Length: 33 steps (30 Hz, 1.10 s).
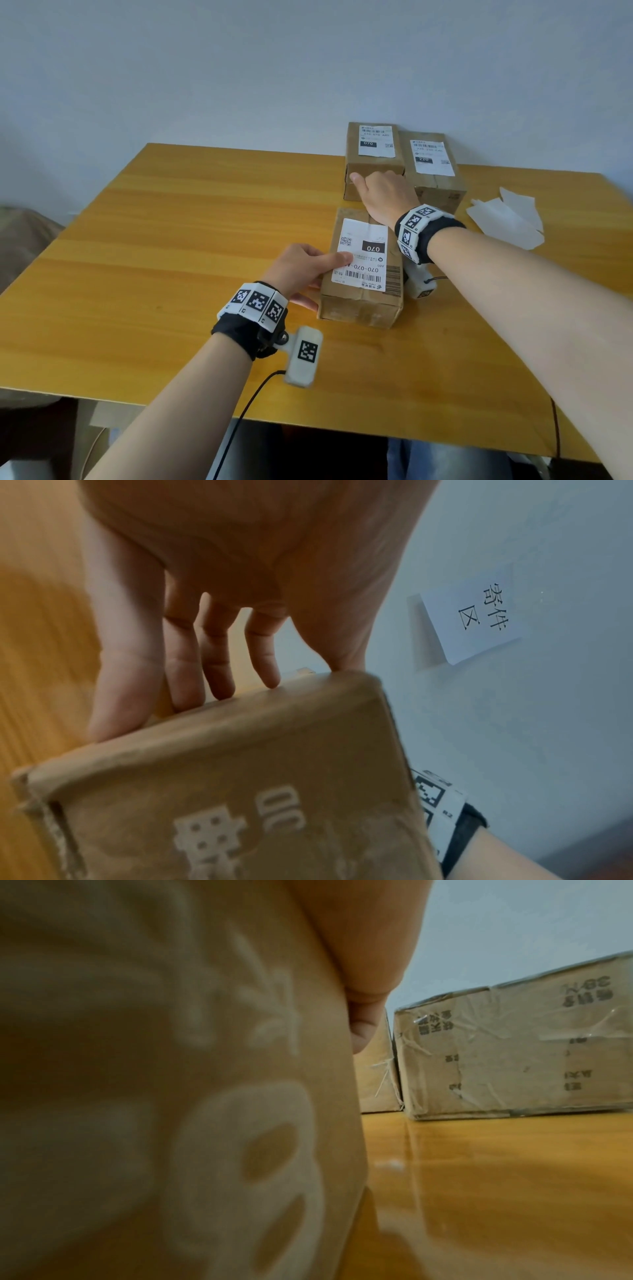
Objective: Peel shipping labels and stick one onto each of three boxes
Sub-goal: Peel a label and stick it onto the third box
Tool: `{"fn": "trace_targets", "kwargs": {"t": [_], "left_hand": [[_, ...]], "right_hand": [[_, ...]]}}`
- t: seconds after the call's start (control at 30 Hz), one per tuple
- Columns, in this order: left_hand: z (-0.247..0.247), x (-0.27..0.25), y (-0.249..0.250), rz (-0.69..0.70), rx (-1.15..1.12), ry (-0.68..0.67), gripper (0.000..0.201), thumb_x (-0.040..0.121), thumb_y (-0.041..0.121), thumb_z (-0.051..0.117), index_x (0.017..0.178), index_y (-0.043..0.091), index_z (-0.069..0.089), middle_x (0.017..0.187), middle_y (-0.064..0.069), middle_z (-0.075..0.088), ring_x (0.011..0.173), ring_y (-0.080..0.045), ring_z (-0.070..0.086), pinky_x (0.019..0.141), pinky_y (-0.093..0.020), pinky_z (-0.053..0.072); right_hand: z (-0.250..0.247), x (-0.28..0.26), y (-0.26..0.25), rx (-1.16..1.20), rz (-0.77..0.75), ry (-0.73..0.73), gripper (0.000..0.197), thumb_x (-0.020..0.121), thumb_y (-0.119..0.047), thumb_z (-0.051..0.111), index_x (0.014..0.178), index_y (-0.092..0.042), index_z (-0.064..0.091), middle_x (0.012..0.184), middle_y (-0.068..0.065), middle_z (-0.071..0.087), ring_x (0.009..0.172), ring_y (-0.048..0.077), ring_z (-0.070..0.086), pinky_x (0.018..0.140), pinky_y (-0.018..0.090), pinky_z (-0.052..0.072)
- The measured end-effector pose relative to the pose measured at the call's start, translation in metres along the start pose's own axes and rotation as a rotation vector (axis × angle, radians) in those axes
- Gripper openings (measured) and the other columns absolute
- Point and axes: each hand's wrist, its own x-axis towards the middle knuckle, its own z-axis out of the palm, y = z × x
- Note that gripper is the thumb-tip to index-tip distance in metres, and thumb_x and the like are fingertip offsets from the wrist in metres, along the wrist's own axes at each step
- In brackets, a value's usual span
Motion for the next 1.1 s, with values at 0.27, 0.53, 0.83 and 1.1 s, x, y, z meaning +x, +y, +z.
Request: {"fn": "trace_targets", "kwargs": {"t": [0.27, 0.53, 0.83, 1.1], "left_hand": [[0.000, -0.003, 0.001, 0.005, 0.020, 0.016, 0.057, 0.077, 0.056, 0.083, 0.112, 0.014, 0.065, 0.098, -0.001, 0.080, 0.088, -0.018, 0.078, 0.070, -0.051, 0.065], [-0.024, -0.007, 0.006, 0.024, 0.167, 0.055, 0.052, 0.084, 0.063, 0.073, 0.108, 0.017, 0.070, 0.099, 0.002, 0.080, 0.093, -0.018, 0.077, 0.071, -0.048, 0.066], [-0.063, -0.007, -0.006, 0.109, 0.114, 0.437, 0.048, 0.104, 0.048, 0.049, 0.131, 0.008, 0.054, 0.102, -0.006, 0.065, 0.095, -0.027, 0.064, 0.066, -0.037, 0.055], [-0.044, -0.025, 0.002, 0.217, 0.100, 0.324, 0.043, 0.103, 0.041, 0.055, 0.140, 0.021, 0.047, 0.119, -0.003, 0.060, 0.103, -0.025, 0.067, 0.070, -0.042, 0.062]], "right_hand": [[-0.009, -0.010, 0.002, 0.211, -0.024, -0.088, 0.072, 0.110, -0.053, 0.021, 0.072, -0.020, 0.072, 0.073, 0.002, 0.070, 0.071, 0.023, 0.068, 0.079, 0.040, 0.054], [-0.043, -0.041, 0.007, 0.183, -0.245, -0.474, 0.072, 0.098, -0.068, 0.051, 0.159, -0.034, 0.032, 0.136, 0.003, 0.061, 0.111, 0.020, 0.066, 0.090, 0.039, 0.054], [-0.044, -0.067, 0.005, 0.134, 0.057, -0.449, 0.048, 0.101, -0.066, 0.047, 0.113, -0.020, 0.051, 0.089, 0.001, 0.066, 0.068, 0.017, 0.058, 0.056, 0.029, 0.041], [-0.053, -0.100, -0.008, 0.065, 0.229, -0.386, 0.070, 0.095, -0.078, 0.044, 0.075, -0.012, 0.059, 0.064, 0.004, 0.065, 0.052, 0.023, 0.059, 0.058, 0.031, 0.047]]}}
